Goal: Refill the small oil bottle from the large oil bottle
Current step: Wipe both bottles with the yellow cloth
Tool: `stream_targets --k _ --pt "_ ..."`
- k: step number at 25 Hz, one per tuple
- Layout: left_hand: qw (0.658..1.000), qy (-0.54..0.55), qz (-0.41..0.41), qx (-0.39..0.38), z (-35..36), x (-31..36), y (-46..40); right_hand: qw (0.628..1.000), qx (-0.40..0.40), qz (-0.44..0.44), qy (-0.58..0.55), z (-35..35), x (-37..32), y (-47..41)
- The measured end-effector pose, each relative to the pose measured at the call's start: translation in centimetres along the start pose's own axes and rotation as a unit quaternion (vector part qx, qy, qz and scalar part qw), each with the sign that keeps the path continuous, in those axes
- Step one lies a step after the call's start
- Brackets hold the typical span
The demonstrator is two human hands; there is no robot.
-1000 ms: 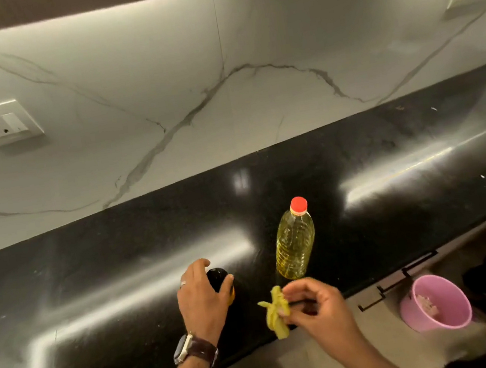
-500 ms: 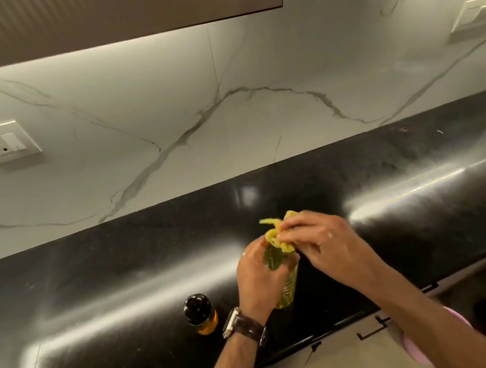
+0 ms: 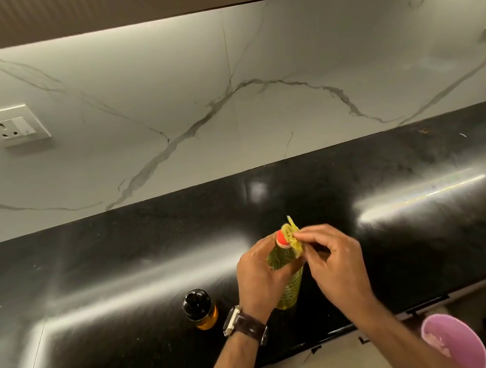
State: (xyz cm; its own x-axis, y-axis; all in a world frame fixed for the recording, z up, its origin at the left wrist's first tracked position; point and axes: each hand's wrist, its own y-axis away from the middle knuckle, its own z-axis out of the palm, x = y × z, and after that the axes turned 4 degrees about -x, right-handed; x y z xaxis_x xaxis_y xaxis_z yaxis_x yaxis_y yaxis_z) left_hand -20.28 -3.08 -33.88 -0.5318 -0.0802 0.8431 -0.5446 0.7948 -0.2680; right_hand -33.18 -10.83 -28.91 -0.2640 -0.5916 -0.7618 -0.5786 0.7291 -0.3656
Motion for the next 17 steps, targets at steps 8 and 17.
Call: stream_targets --k 8,17 --pt "1.000 -0.014 -0.022 0.014 -0.2 0.6 0.2 0.941 -0.108 -0.162 0.277 1.3 -2.0 -0.6" --pt "1.000 -0.014 0.010 -0.017 -0.4 0.0 -0.1 0.993 -0.099 0.047 0.047 -0.3 -1.6 -4.8"
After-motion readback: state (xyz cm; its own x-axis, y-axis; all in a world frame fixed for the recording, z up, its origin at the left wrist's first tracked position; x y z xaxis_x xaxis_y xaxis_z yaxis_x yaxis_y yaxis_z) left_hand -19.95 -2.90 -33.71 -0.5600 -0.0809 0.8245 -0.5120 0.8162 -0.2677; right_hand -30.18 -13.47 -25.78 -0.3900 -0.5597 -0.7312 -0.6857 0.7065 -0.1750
